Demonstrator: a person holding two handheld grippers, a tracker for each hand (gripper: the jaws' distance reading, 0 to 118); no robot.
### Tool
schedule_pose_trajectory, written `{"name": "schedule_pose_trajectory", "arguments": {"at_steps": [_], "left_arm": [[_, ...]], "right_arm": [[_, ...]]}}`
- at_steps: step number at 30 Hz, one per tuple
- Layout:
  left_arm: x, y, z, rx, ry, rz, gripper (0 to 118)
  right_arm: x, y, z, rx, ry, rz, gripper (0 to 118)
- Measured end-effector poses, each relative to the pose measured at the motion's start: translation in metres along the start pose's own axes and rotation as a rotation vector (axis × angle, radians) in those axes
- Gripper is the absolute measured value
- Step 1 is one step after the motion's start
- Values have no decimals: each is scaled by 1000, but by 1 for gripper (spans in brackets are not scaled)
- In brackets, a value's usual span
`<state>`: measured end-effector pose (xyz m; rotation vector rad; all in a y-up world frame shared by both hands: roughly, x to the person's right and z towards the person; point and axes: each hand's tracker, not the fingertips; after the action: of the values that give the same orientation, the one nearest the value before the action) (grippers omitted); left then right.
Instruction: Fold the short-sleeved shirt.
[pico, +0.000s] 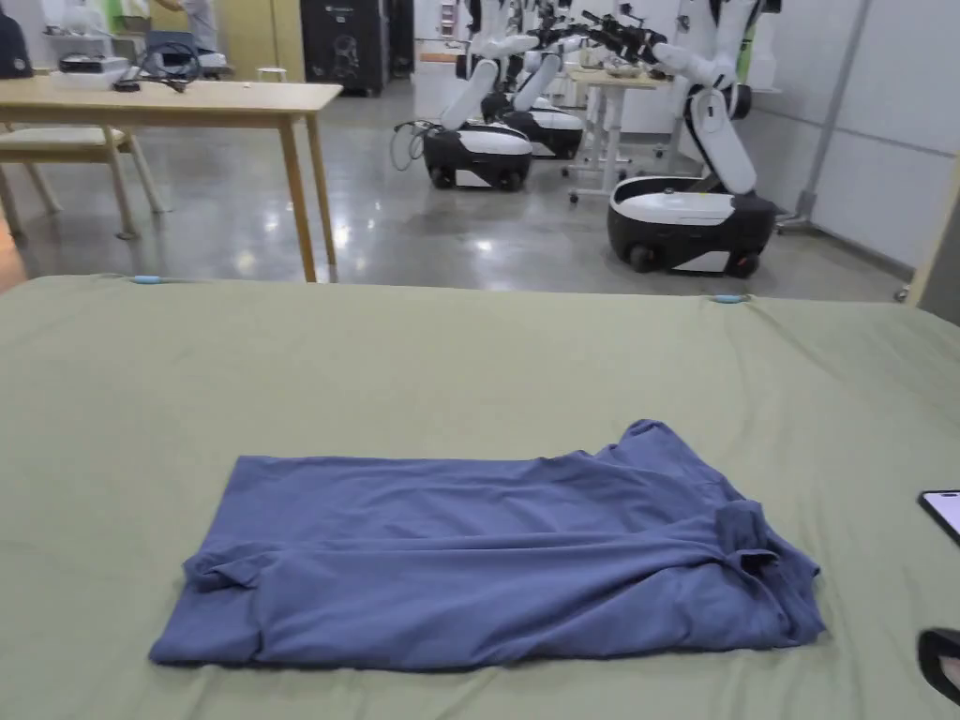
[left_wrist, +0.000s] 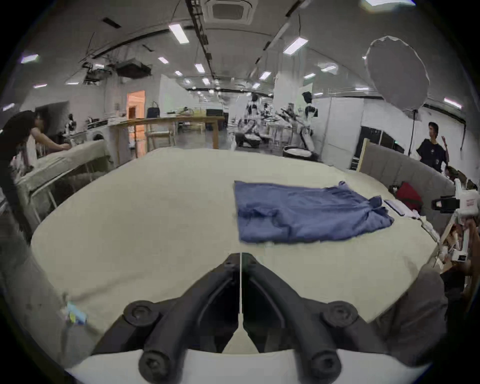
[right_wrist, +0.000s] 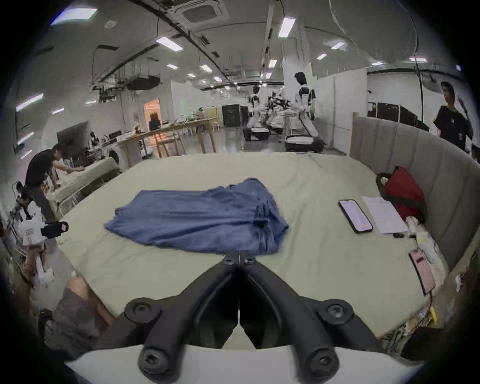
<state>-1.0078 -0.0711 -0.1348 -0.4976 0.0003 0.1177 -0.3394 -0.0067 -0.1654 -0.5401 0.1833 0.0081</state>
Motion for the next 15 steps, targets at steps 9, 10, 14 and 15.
{"name": "schedule_pose_trajectory", "arguments": {"at_steps": [9, 10, 14, 15], "left_arm": [[-3, 54, -92, -63, -40, 51, 21], [-3, 59, -116, -121, -23, 60, 50], [-8, 60, -197, -243, 10, -1, 101], [-5, 58, -207, -271, 18, -15, 101]], "right_arm": [[-27, 5, 18, 39, 57, -44, 0], [-26, 11, 16, 34, 59, -44, 0], [-31, 9, 10, 8, 101, -53, 0], [-32, 7, 9, 2, 104, -51, 0]]}}
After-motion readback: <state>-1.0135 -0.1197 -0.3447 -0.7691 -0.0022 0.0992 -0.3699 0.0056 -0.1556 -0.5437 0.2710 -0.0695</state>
